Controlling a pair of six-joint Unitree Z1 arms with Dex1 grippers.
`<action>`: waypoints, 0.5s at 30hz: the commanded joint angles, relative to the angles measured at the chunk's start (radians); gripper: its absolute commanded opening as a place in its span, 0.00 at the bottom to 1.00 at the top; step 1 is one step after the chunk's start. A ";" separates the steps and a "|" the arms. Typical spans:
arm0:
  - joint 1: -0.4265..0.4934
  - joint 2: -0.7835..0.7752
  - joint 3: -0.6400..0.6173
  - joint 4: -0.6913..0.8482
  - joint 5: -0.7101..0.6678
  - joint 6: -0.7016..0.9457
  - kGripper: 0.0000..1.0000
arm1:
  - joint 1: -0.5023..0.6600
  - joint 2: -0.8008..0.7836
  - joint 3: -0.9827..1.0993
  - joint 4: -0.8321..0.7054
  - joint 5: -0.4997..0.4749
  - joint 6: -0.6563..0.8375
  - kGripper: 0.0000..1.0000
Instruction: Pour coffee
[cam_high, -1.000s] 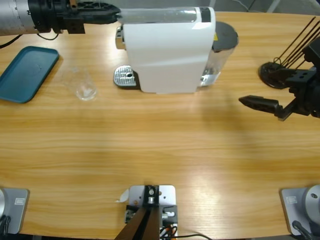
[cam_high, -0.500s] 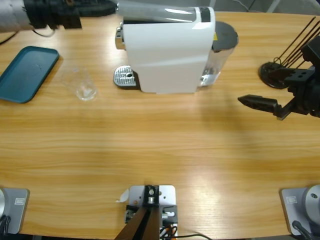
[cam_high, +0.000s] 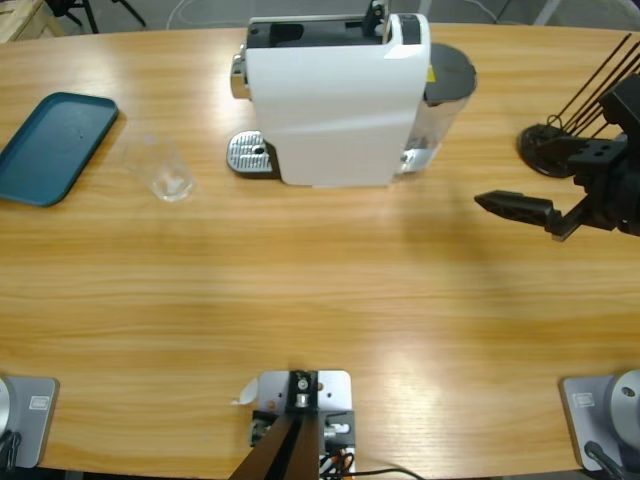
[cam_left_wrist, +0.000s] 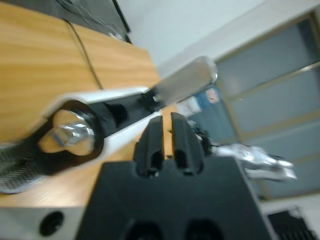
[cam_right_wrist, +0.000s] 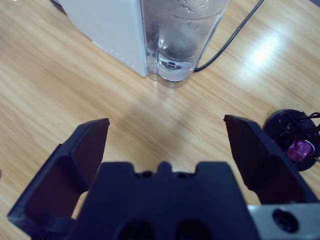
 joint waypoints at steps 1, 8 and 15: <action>-0.023 -0.246 -0.201 0.604 0.350 0.496 0.75 | 0.011 0.030 0.030 -0.008 -0.016 0.006 1.00; -0.188 -0.437 -0.193 0.852 0.814 0.874 0.97 | 0.011 0.034 0.029 -0.006 -0.014 0.005 1.00; -0.189 -0.637 0.255 0.588 0.772 0.748 0.94 | 0.011 0.045 0.030 -0.005 -0.008 0.004 1.00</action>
